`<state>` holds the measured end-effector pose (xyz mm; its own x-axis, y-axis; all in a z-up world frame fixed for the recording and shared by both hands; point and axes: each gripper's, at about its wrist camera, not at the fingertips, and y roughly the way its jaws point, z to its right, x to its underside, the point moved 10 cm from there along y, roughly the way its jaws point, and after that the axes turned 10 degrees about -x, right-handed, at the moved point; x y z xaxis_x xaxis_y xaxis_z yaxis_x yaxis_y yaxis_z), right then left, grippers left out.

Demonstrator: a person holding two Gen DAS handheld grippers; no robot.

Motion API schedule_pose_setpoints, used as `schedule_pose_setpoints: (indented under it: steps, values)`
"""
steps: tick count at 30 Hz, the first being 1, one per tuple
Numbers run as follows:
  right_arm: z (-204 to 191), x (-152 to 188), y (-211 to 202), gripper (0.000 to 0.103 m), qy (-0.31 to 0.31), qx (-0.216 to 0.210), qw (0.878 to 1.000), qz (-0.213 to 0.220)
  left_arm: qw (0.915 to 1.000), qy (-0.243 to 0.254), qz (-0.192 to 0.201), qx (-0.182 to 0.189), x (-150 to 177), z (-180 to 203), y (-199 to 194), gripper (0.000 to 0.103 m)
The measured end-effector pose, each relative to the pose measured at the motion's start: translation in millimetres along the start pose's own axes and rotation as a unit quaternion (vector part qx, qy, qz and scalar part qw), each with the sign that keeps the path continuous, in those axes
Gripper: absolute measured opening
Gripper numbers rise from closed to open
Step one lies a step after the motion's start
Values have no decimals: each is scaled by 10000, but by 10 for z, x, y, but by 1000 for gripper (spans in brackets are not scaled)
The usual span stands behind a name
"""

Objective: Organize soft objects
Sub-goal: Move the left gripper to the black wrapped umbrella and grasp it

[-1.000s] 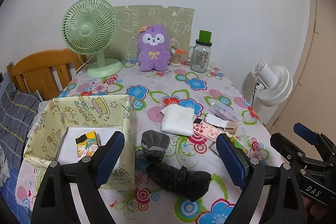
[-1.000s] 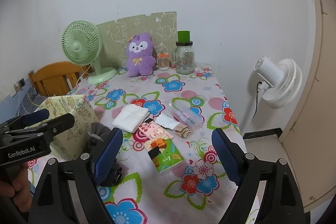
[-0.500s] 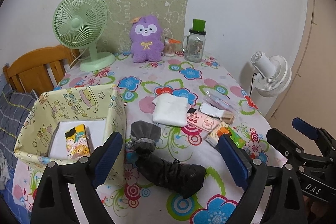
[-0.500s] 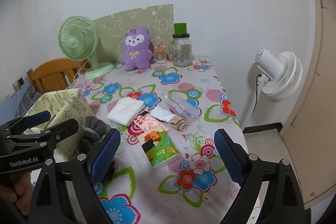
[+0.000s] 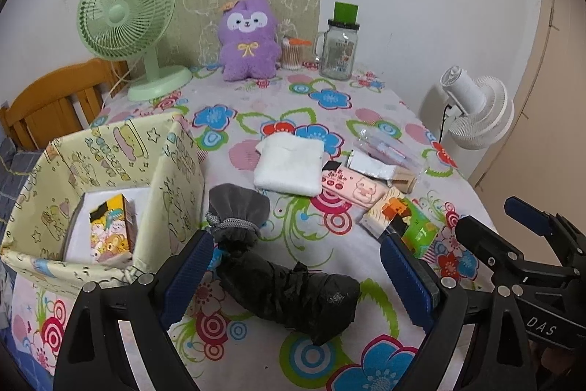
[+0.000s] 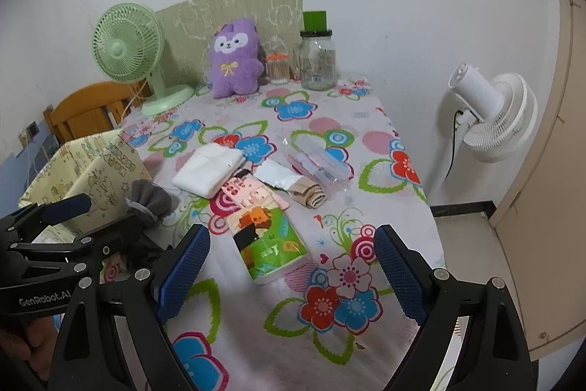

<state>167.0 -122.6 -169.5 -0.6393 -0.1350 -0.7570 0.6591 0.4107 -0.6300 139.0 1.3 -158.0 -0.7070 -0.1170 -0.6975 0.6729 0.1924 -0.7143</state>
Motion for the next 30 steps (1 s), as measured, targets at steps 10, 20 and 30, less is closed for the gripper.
schedule_pose_setpoints:
  steps: [10,20,30]
  values:
    - [40,74,243,93,24,-139,9996,-245,9998,-25,-204,-79,58,-14,196,94]
    - [75,150,415,93,-36,-256,9985,-475,9988,-79,-420,-245,156,-27,338,94]
    - [103,272,569,93,-24,-397,9968,-688,9964,-216,-795,-186,331,-14,472,94]
